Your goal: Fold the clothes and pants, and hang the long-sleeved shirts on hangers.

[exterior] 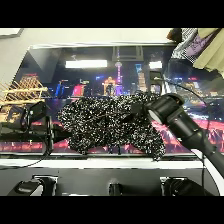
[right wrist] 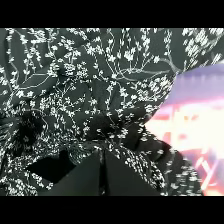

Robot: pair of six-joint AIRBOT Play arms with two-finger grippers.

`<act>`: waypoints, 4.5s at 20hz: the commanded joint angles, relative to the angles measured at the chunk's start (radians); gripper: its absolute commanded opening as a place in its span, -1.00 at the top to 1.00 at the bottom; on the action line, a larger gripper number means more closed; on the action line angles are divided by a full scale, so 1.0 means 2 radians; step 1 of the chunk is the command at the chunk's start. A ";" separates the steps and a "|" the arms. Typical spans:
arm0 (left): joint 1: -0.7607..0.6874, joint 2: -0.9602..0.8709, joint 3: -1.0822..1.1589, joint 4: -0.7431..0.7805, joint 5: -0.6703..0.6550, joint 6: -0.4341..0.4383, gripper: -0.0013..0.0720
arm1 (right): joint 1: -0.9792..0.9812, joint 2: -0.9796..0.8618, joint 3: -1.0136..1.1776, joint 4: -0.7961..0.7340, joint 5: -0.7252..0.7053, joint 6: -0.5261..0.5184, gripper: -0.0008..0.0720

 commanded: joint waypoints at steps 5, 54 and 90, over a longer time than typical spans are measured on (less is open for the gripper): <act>0.028 -0.055 0.001 -0.095 -0.011 0.114 0.92 | 0.000 0.035 0.082 -0.005 0.068 -0.117 0.93; -0.085 -0.230 0.001 -0.274 0.130 0.207 0.92 | 0.000 0.069 0.176 0.118 0.080 -0.128 -0.20; -0.085 -0.235 0.001 -0.269 0.130 0.206 0.90 | -0.250 -0.080 0.176 0.447 0.200 -0.923 0.93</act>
